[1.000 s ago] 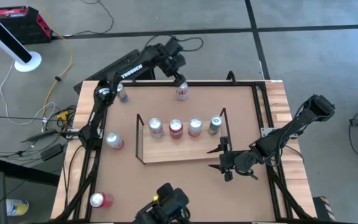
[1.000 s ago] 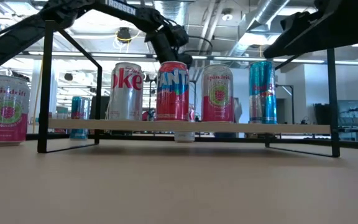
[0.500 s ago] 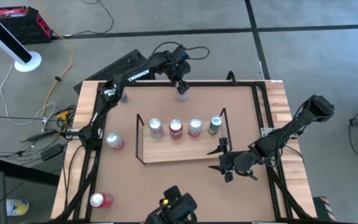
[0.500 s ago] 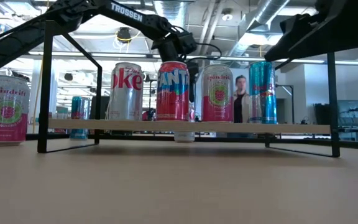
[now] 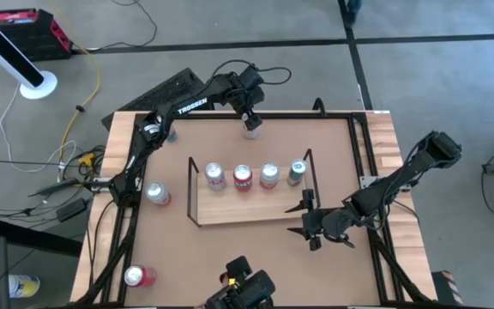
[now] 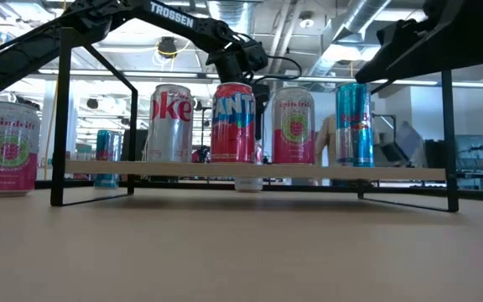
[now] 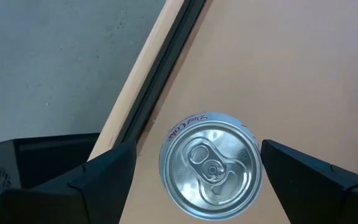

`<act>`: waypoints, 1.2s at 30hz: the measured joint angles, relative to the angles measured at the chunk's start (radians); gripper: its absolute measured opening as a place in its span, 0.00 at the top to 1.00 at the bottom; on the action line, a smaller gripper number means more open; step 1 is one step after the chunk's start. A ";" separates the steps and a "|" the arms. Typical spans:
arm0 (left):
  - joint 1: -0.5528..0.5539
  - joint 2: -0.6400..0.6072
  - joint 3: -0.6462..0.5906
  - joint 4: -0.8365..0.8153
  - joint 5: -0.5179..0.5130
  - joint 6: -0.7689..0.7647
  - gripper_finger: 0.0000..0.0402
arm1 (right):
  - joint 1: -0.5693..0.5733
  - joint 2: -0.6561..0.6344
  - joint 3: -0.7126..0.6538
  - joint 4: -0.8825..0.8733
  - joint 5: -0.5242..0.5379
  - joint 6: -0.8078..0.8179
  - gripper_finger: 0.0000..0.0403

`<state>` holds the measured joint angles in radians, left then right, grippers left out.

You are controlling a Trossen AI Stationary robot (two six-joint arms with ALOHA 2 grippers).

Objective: Place canned beverage on shelf
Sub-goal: Put the silver soda can on the shelf

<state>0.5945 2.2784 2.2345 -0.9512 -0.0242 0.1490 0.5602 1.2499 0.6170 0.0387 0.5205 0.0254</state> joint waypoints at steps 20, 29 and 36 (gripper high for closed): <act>-0.001 0.000 0.000 -0.043 0.033 0.003 0.18 | 0.000 0.000 0.000 0.000 0.000 0.000 0.32; -0.015 0.049 0.000 -0.038 0.028 0.052 0.18 | 0.000 0.000 0.000 0.000 0.000 0.000 0.32; -0.023 0.050 0.004 -0.044 -0.003 0.068 0.18 | 0.000 0.000 0.000 0.000 0.000 -0.003 0.32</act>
<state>0.5716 2.3287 2.2387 -0.9954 -0.0272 0.2171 0.5602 1.2499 0.6170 0.0385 0.5202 0.0219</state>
